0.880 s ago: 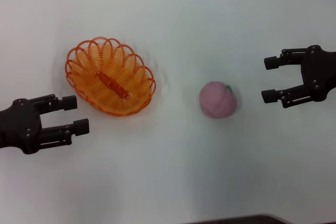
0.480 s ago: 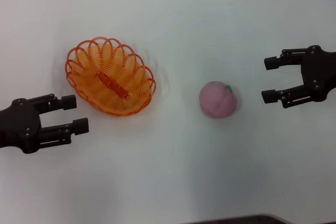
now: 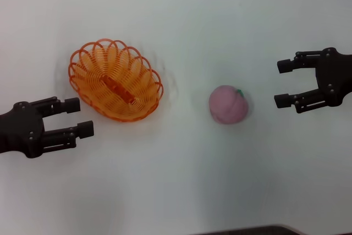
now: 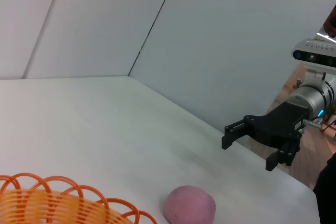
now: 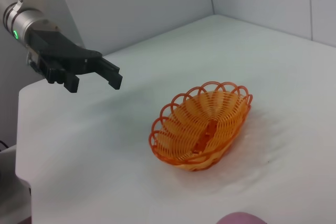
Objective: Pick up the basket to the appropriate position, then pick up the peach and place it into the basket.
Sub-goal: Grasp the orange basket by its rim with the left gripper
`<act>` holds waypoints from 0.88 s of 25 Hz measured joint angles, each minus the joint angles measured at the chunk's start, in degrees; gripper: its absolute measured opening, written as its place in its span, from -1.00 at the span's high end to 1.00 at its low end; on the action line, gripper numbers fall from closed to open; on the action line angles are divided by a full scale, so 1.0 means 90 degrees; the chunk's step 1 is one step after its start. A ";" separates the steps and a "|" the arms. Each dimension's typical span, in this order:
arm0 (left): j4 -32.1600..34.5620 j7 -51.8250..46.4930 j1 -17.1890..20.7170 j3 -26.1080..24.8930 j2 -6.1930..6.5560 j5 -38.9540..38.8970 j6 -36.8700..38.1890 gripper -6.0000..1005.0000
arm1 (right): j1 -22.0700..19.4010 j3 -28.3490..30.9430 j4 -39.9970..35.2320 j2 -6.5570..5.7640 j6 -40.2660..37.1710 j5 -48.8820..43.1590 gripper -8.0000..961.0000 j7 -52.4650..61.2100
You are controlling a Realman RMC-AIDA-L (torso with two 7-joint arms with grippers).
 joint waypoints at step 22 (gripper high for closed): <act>0.2489 -0.3434 -0.1508 0.0285 0.0302 0.0004 0.0091 -0.55 | 0.0086 -0.0039 0.0000 0.0000 0.0010 0.0001 -0.89 0.0000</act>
